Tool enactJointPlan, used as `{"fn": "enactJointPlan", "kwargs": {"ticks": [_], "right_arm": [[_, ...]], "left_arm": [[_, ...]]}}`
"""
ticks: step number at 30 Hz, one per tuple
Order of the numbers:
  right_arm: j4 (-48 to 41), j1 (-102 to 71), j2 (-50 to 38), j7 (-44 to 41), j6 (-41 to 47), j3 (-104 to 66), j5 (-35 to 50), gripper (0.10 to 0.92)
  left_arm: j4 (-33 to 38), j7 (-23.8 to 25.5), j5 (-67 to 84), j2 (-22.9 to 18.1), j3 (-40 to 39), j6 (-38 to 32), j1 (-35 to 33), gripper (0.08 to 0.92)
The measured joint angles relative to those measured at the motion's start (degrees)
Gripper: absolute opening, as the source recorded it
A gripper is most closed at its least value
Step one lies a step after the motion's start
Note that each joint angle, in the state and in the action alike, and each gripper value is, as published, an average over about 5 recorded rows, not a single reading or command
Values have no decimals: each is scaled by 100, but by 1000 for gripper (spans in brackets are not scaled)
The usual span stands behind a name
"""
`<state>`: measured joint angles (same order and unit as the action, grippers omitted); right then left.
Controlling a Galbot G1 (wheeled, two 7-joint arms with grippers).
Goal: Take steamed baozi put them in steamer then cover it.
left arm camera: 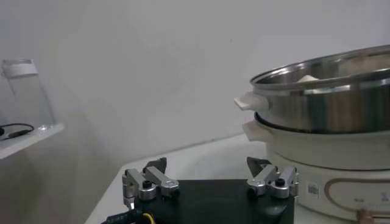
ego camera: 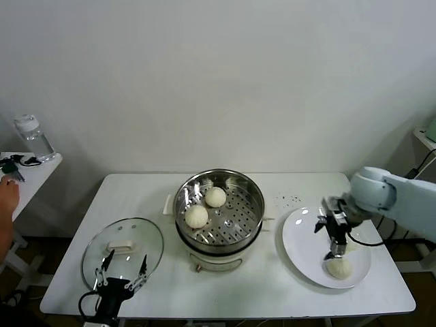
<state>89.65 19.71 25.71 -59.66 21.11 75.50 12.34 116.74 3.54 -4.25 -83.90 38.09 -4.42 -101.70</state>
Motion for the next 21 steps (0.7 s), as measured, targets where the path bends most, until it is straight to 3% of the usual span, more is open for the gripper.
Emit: {"fn": "enactJointPlan", "kwargs": {"ticks": [21], "right_arm": [[-693, -1467, -38, -79, -172, -1058, -804, 823]], "left_arm": [[-73, -4, -105, -72, -9, 2, -57, 823]]}}
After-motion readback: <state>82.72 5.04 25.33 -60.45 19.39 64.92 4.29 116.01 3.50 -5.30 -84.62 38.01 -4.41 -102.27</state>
